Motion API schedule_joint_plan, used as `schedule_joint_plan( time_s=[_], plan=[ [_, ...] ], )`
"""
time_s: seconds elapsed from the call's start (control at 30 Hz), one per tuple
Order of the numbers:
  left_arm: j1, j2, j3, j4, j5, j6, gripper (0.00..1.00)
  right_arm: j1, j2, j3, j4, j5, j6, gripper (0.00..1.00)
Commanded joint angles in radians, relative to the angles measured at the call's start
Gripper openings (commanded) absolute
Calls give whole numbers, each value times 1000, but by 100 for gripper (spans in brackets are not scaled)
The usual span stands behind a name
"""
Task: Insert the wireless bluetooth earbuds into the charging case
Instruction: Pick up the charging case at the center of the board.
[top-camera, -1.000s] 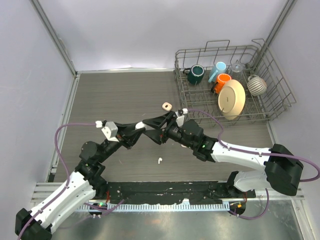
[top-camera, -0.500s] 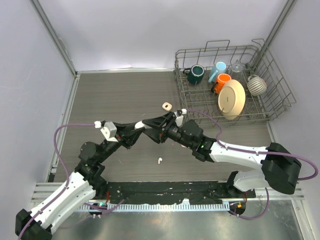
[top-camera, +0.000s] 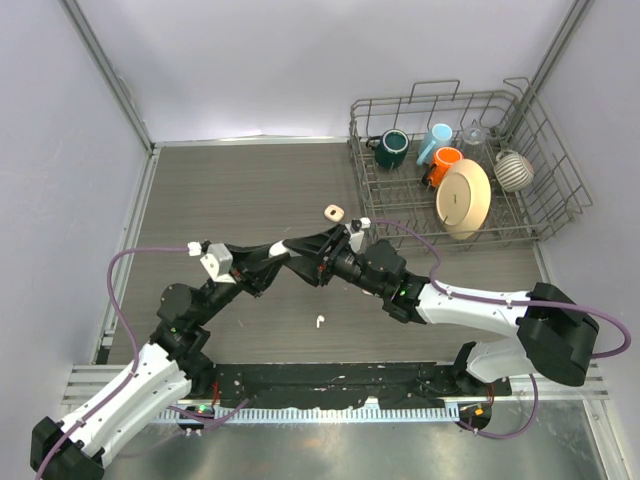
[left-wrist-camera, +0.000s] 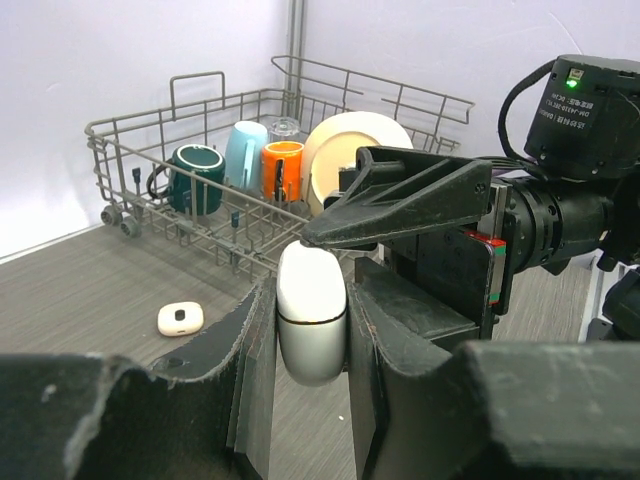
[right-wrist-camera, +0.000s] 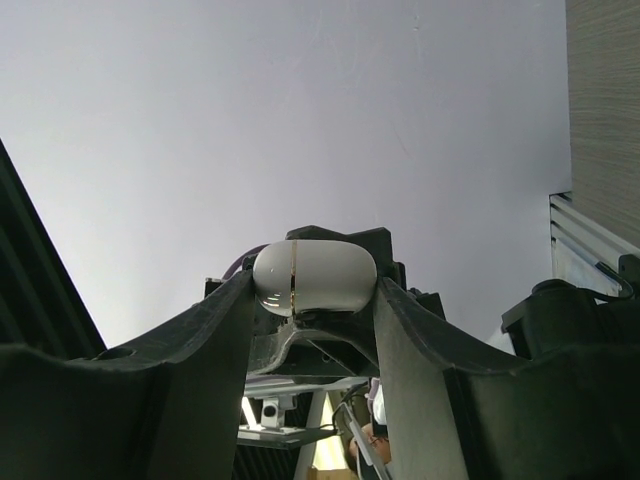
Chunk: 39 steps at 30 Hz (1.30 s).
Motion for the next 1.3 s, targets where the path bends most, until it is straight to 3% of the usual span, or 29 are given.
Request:
schedule_joint_plan(
  time_s=[0.0, 0.07, 0.13, 0.17, 0.27, 0.37, 0.5, 0.73, 1.27],
  plan=[
    [1, 9, 9, 29, 6, 6, 12, 3, 11, 3, 133, -15, 5, 10],
    [1, 11, 14, 14, 11, 2, 21, 3, 16, 2, 140, -18, 5, 1],
    [1, 6, 16, 2, 11, 1, 32, 3, 17, -12, 153, -12, 10, 1],
    [1, 5, 16, -14, 11, 2, 43, 3, 16, -17, 154, -3, 13, 1],
    [1, -15, 11, -50, 11, 9, 55, 2, -1, -30, 145, 21, 8, 1],
    [1, -41, 8, -80, 14, 25, 60, 2, -20, -30, 114, 32, -9, 1],
    [1, -63, -4, -67, 2, 33, 58, 2, -20, -29, 105, 32, -10, 1],
    [1, -40, -11, -41, 5, 36, 43, 2, -6, -21, 110, 25, -9, 1],
    [1, -21, -24, 29, -17, 24, 39, 0, -3, -24, 117, 17, 2, 1]
  ],
)
